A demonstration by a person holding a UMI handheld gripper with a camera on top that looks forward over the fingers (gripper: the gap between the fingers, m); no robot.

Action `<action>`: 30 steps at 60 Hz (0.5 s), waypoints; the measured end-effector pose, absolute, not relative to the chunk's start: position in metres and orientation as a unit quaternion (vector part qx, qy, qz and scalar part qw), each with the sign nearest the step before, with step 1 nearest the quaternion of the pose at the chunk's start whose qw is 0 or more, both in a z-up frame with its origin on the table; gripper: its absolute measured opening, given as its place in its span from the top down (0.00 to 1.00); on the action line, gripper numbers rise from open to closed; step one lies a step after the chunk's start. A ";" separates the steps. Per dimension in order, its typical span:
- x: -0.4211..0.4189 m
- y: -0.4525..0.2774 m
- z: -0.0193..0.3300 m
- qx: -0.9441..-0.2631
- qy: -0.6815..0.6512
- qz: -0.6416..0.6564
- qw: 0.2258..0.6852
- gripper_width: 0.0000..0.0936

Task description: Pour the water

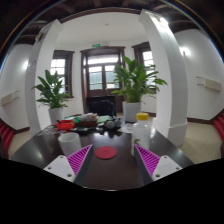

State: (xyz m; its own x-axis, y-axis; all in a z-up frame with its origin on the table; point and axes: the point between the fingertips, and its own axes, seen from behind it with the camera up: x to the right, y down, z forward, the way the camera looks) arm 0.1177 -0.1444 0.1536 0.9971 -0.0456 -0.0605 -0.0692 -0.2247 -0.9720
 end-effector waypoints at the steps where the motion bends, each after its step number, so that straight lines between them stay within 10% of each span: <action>1: 0.124 -0.142 0.155 -0.782 0.041 0.004 0.622 0.10; 30: 0.195 -0.022 0.165 -0.786 0.041 -0.056 0.615 0.12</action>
